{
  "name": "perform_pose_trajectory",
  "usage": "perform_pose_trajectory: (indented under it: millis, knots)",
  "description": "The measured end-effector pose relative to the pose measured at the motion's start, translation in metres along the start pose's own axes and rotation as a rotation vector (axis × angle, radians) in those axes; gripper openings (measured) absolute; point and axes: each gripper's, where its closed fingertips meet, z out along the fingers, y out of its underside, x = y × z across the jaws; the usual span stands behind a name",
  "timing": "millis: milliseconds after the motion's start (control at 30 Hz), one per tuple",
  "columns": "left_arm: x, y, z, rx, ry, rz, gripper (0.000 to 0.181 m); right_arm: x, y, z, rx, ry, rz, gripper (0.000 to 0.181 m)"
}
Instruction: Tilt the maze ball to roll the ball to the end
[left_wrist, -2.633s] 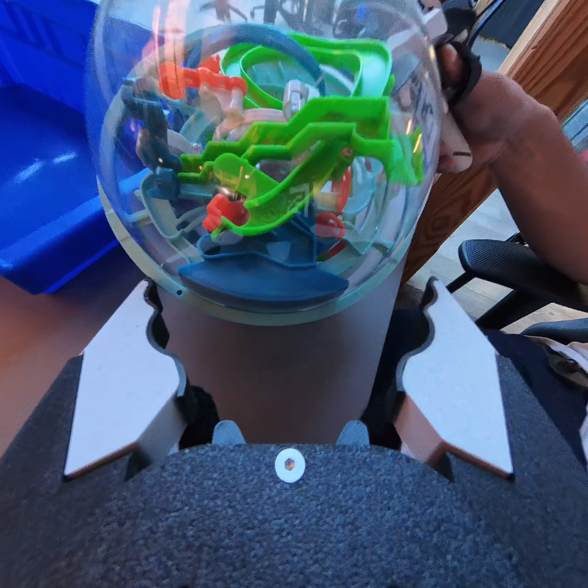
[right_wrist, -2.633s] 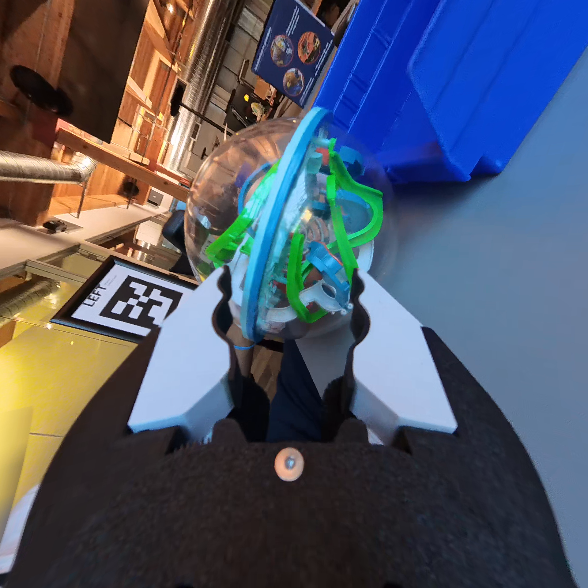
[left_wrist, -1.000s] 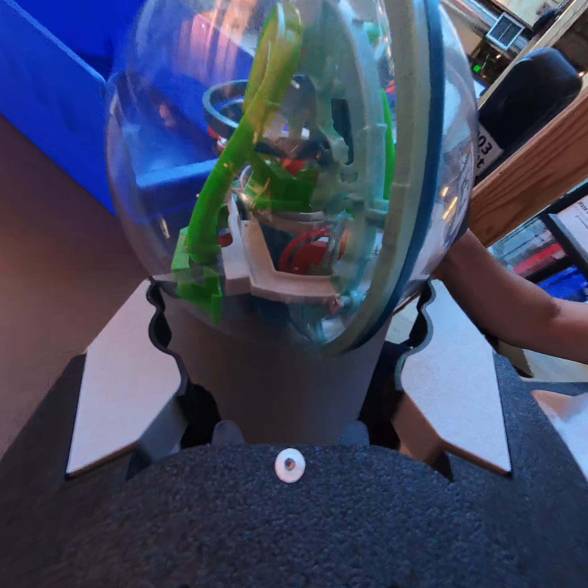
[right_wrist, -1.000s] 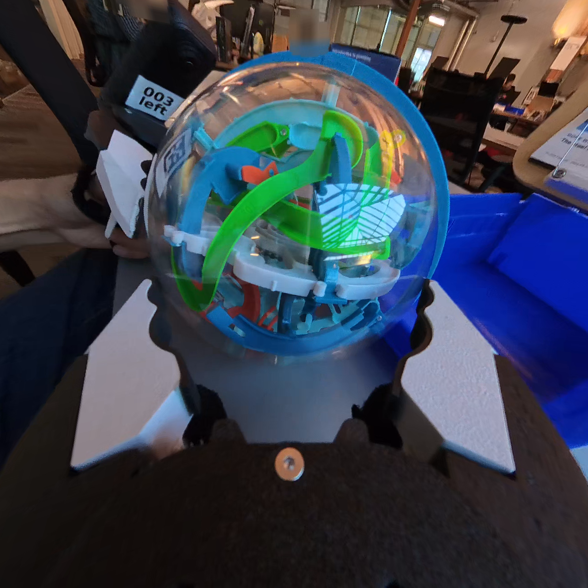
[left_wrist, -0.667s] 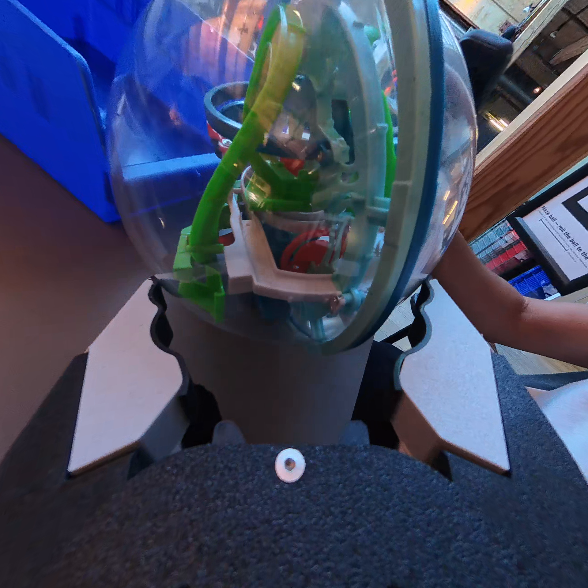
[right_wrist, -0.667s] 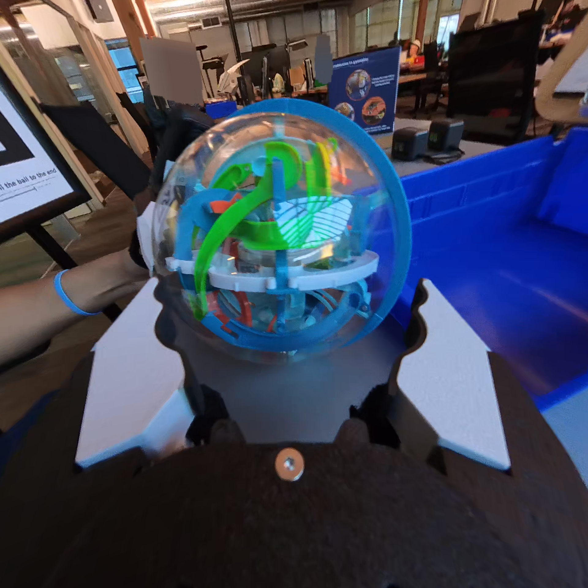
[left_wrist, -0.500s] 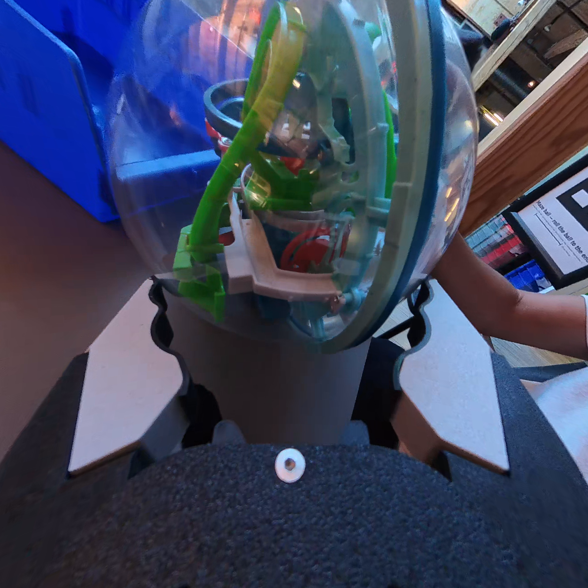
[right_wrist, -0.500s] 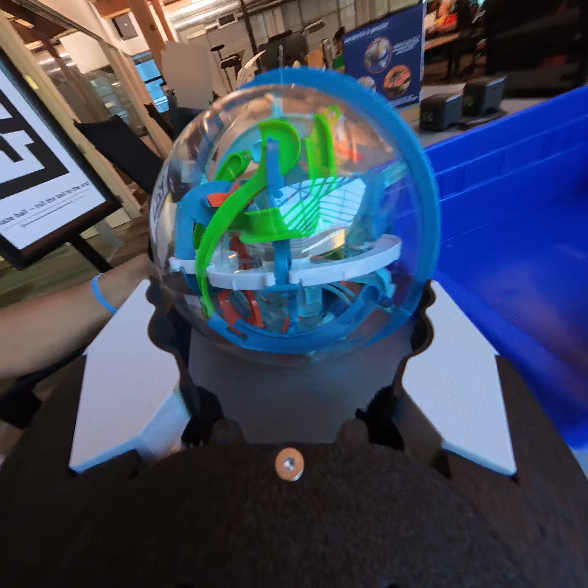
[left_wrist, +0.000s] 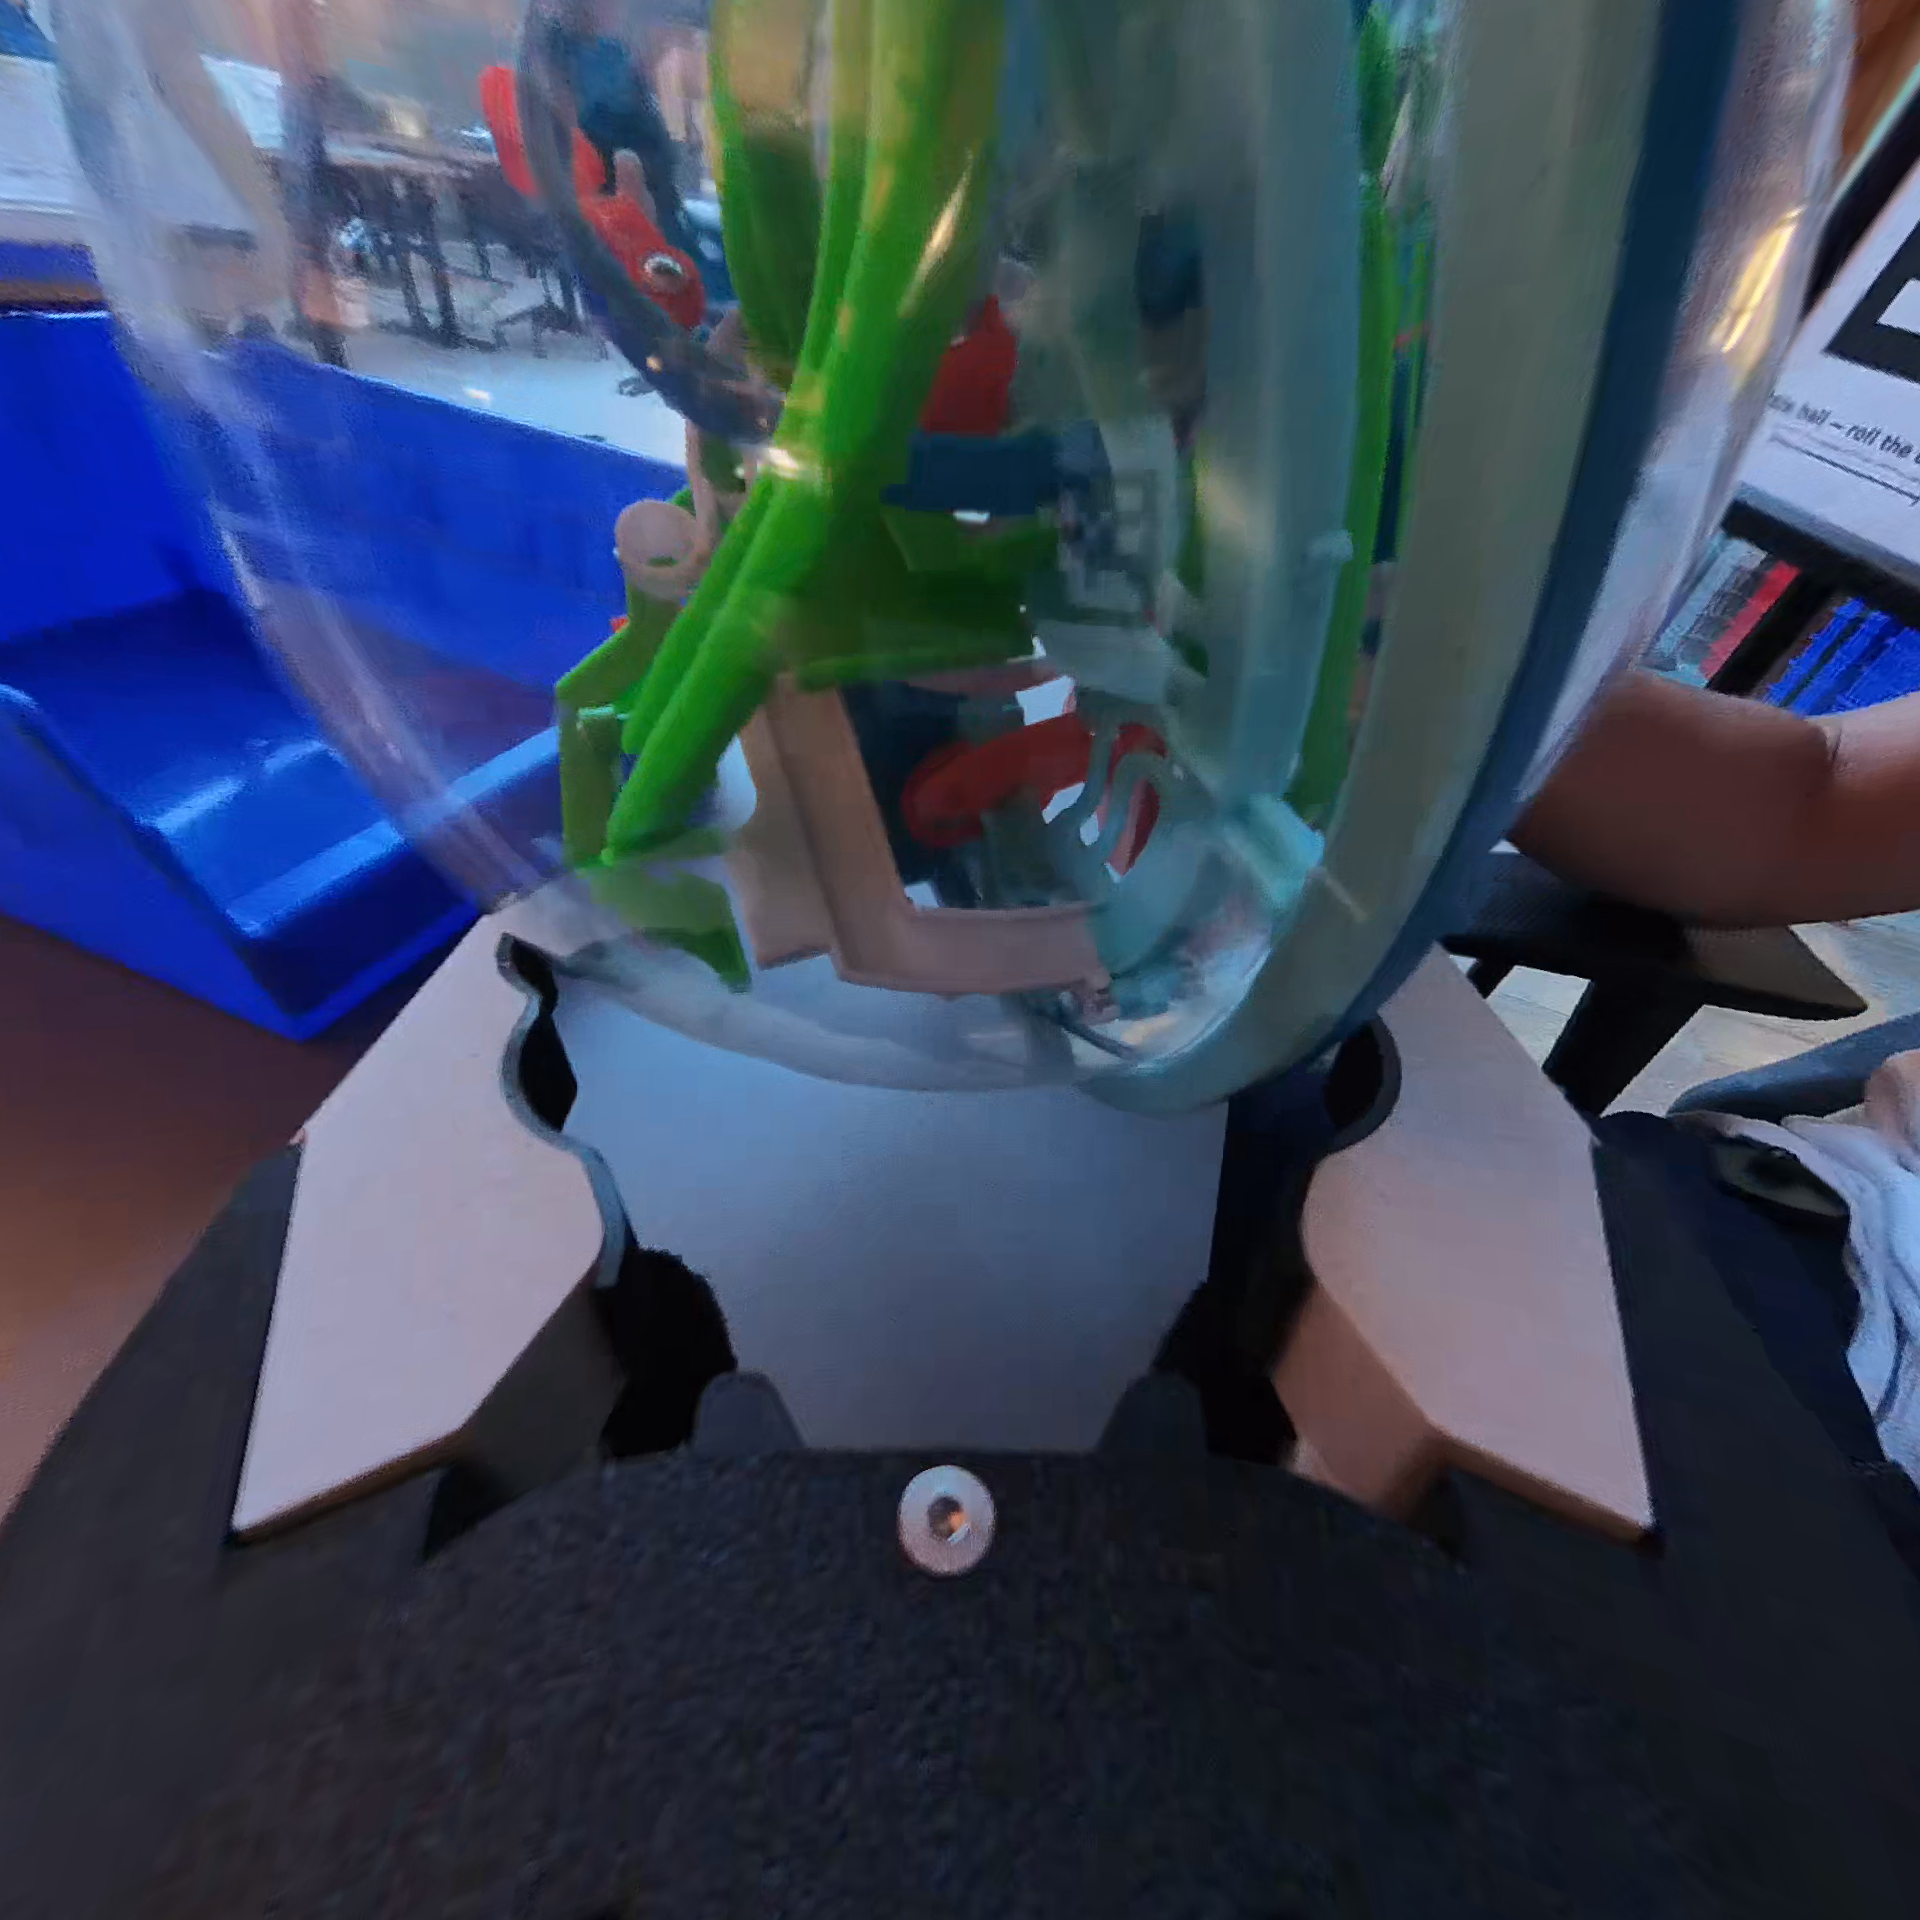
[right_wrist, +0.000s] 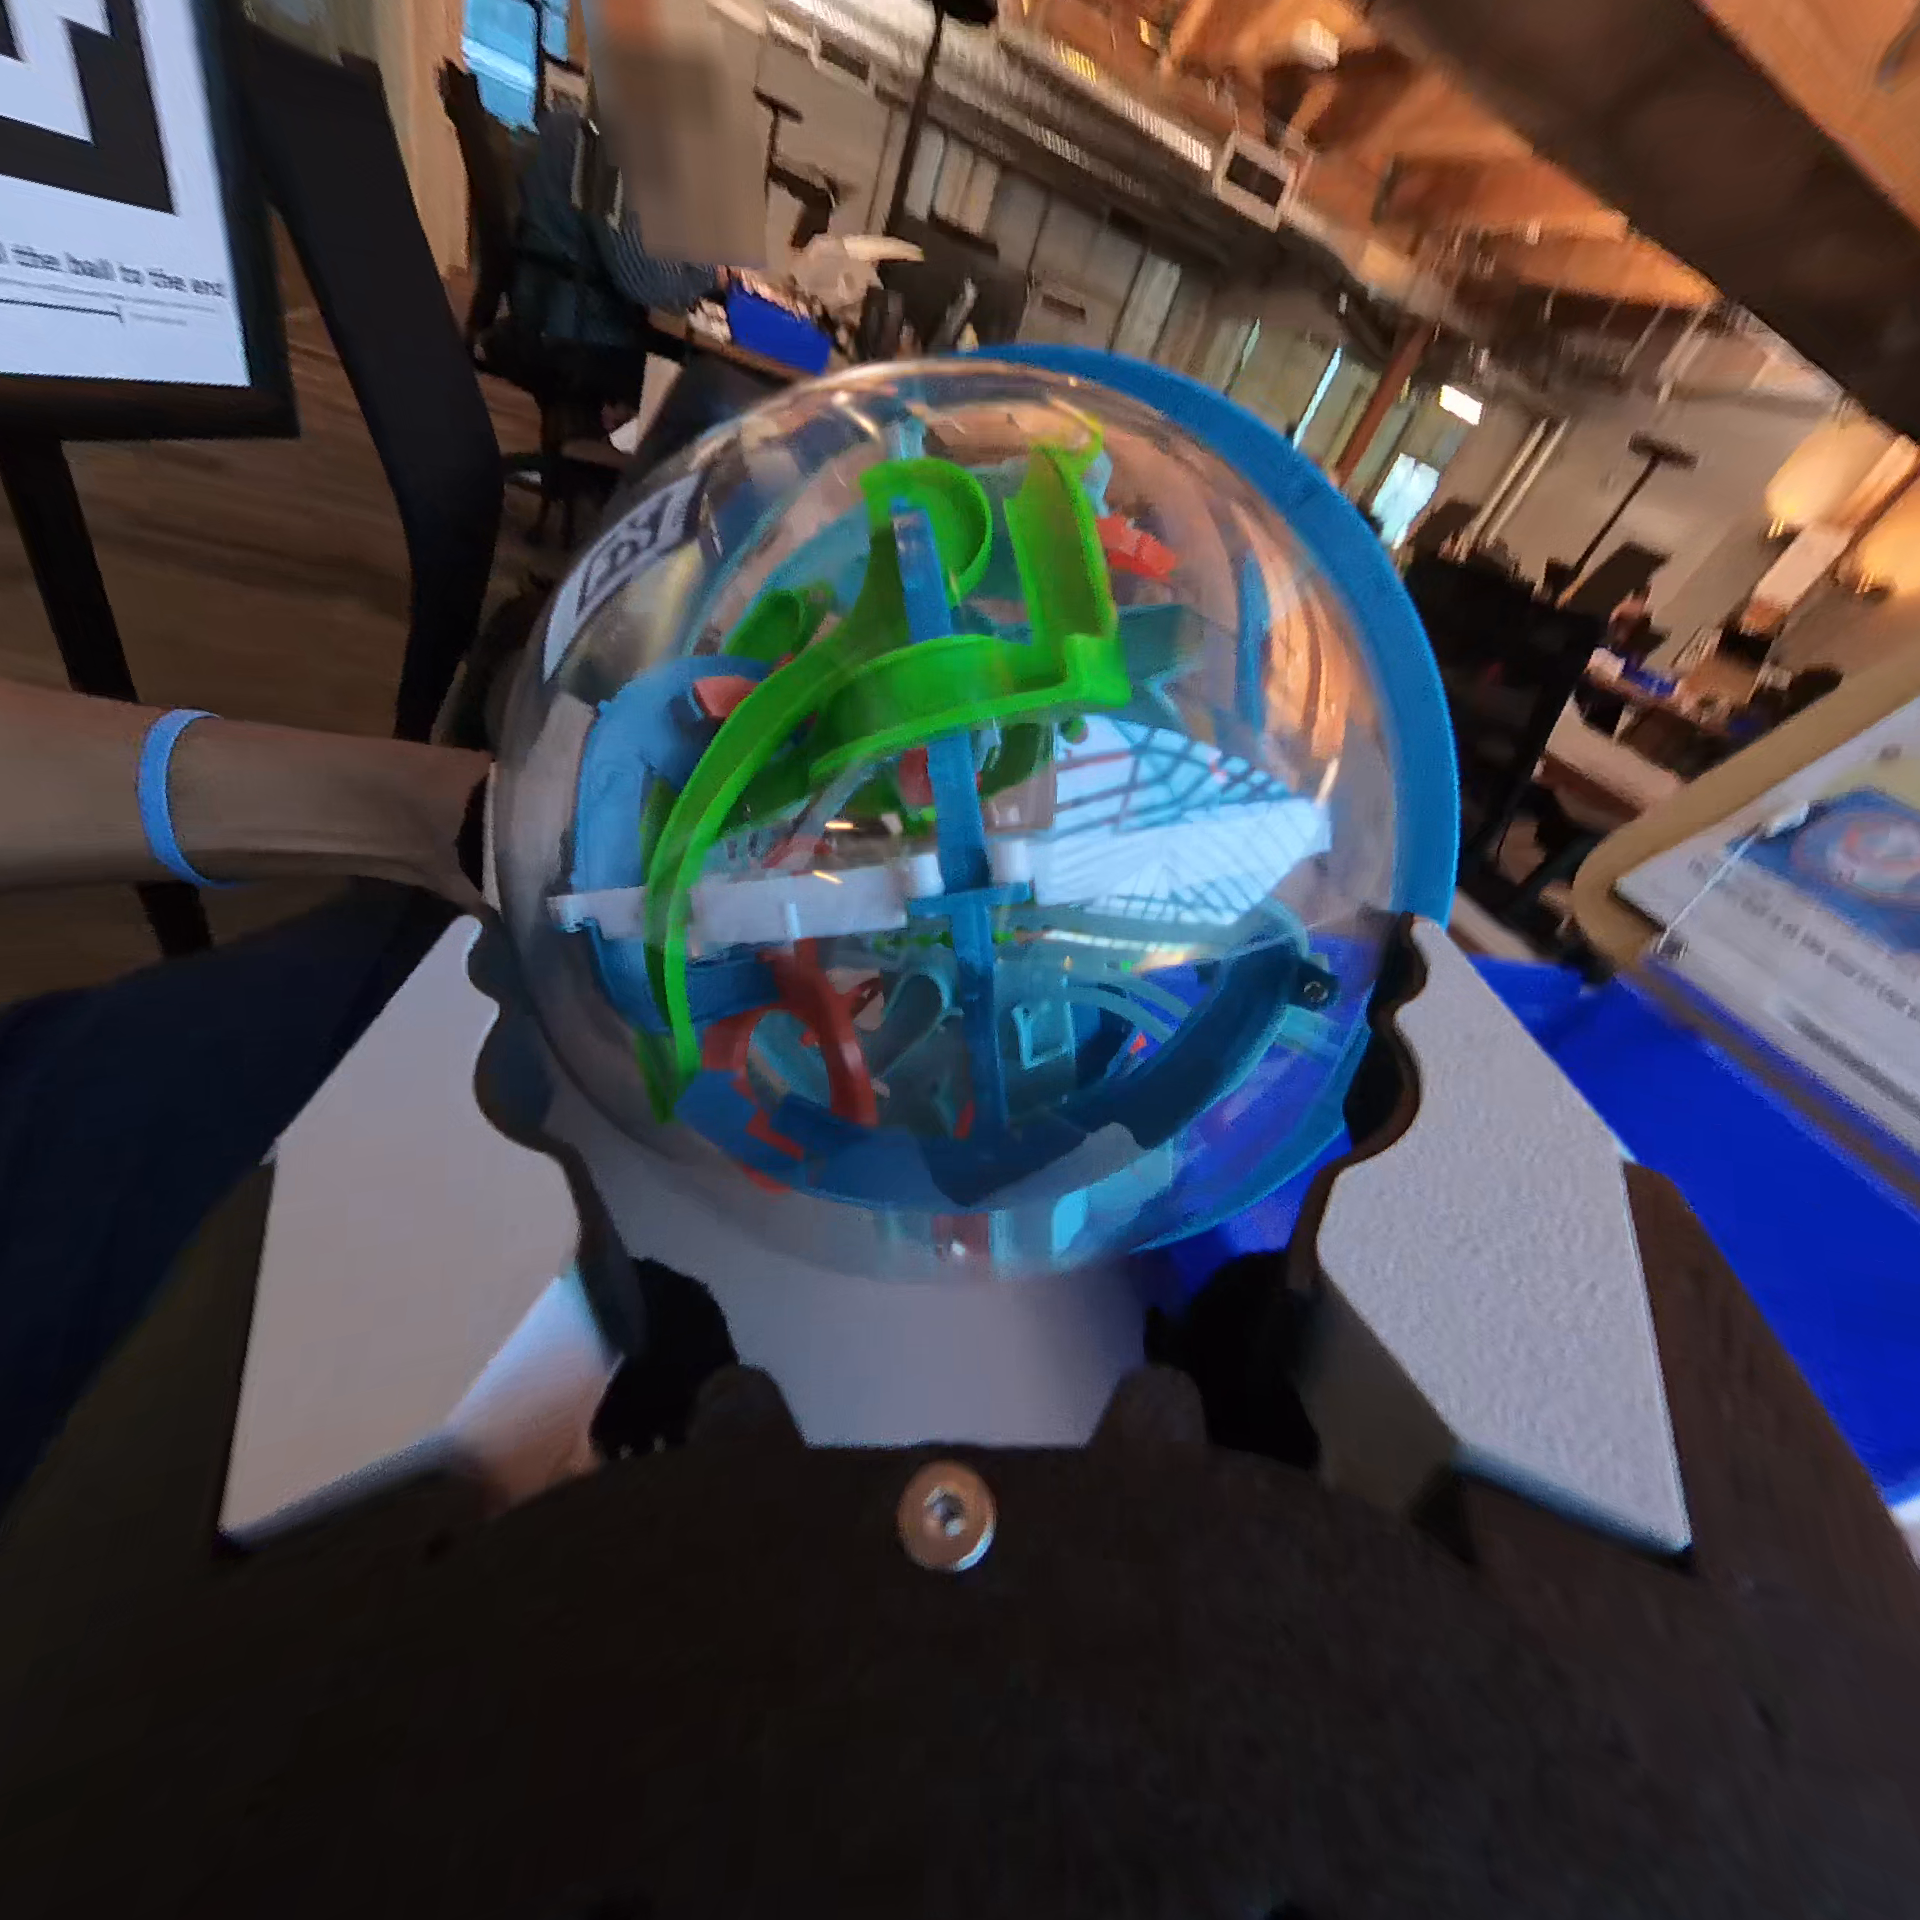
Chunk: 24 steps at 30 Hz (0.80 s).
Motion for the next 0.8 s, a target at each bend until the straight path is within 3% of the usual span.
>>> perform_pose_trajectory:
  millis: [400, 567, 800]
  knots:
    - [-0.018, -0.002, -0.007, 0.024, 0.017, -0.204, 0.146, 0.016, 0.030, 0.014, -0.040, 0.043, 0.344, 0.154]
    - [-0.023, -0.014, -0.016, 0.096, -0.113, -0.018, 0.145, 0.011, 0.037, 0.016, 0.054, 0.005, 0.303, 0.153]
    - [-0.020, -0.017, -0.017, 0.112, -0.109, 0.001, 0.144, 0.011, 0.029, 0.013, 0.082, 0.011, 0.269, 0.153]
